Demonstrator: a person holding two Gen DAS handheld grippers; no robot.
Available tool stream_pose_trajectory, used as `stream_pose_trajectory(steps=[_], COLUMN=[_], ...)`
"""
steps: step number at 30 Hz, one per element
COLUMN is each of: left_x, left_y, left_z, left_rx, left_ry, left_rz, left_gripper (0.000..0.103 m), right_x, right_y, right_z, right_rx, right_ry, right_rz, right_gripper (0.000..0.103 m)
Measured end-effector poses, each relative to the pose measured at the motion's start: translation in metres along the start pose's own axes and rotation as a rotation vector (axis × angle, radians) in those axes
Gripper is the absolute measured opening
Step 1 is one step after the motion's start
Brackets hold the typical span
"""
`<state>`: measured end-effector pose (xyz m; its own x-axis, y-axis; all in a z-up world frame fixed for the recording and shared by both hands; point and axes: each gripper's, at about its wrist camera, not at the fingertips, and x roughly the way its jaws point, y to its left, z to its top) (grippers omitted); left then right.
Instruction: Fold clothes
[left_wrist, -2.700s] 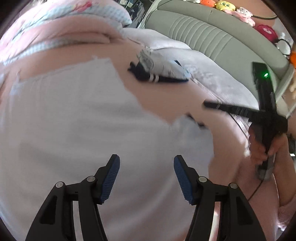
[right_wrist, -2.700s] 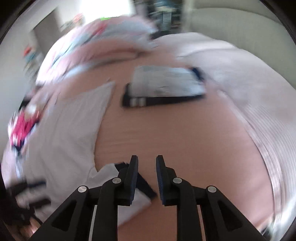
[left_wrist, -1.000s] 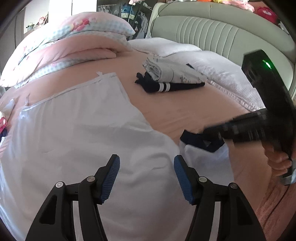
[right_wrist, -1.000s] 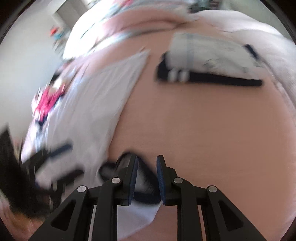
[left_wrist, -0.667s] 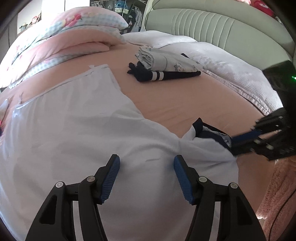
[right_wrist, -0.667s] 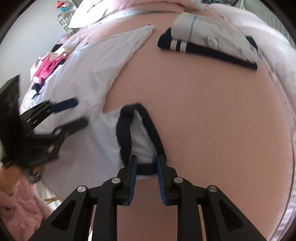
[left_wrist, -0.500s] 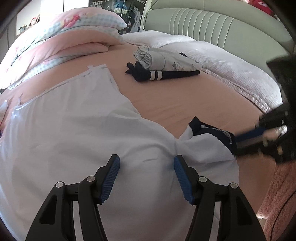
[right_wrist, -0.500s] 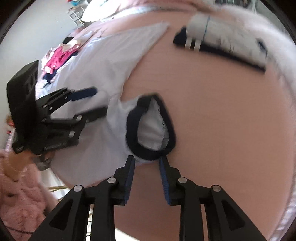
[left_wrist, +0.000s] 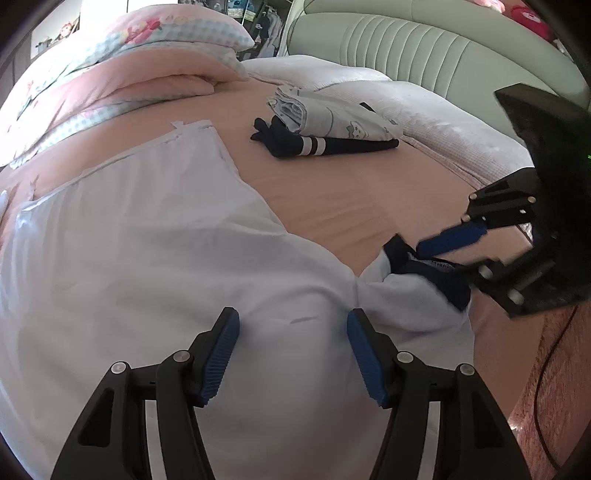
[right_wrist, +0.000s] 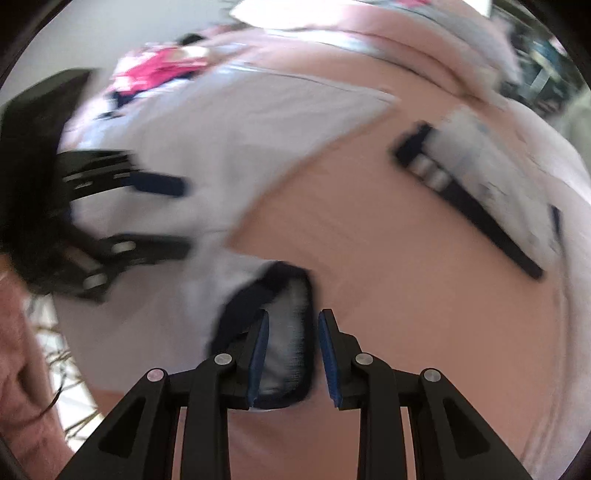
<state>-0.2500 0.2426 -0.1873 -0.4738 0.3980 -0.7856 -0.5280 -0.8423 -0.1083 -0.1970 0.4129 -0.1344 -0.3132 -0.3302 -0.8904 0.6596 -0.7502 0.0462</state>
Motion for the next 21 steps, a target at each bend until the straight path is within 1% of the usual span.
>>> stream_pose_trajectory(steps=[1, 3, 6, 7, 10, 13, 17, 21], left_x=[0.000, 0.000, 0.002, 0.003, 0.003, 0.003, 0.005, 0.006], left_y=[0.000, 0.002, 0.003, 0.003, 0.004, 0.005, 0.003, 0.005], left_z=[0.000, 0.000, -0.001, -0.001, -0.002, -0.003, -0.004, -0.007], left_rx=[0.001, -0.004, -0.013, -0.015, -0.023, -0.031, -0.024, -0.038], left_ry=[0.002, 0.004, 0.007, 0.008, 0.005, 0.005, 0.002, -0.011], left_rz=[-0.004, -0.014, -0.025, -0.025, -0.030, -0.041, -0.045, -0.049], left_gripper=[0.058, 0.058, 0.058, 0.058, 0.058, 0.060, 0.065, 0.066], right_x=[0.000, 0.005, 0.025, 0.030, 0.030, 0.034, 0.032, 0.031], right_y=[0.007, 0.024, 0.039, 0.036, 0.014, -0.003, -0.021, -0.040], right_z=[0.002, 0.008, 0.020, 0.027, 0.044, 0.050, 0.047, 0.043], right_rx=[-0.034, -0.112, -0.160, -0.138, -0.011, 0.104, 0.214, 0.324], right_ry=[-0.010, -0.016, 0.013, 0.005, -0.049, -0.056, -0.069, -0.082], right_rz=[0.030, 0.045, -0.021, -0.034, -0.023, -0.020, -0.077, -0.134], right_gripper=[0.027, 0.027, 0.027, 0.027, 0.027, 0.027, 0.027, 0.028])
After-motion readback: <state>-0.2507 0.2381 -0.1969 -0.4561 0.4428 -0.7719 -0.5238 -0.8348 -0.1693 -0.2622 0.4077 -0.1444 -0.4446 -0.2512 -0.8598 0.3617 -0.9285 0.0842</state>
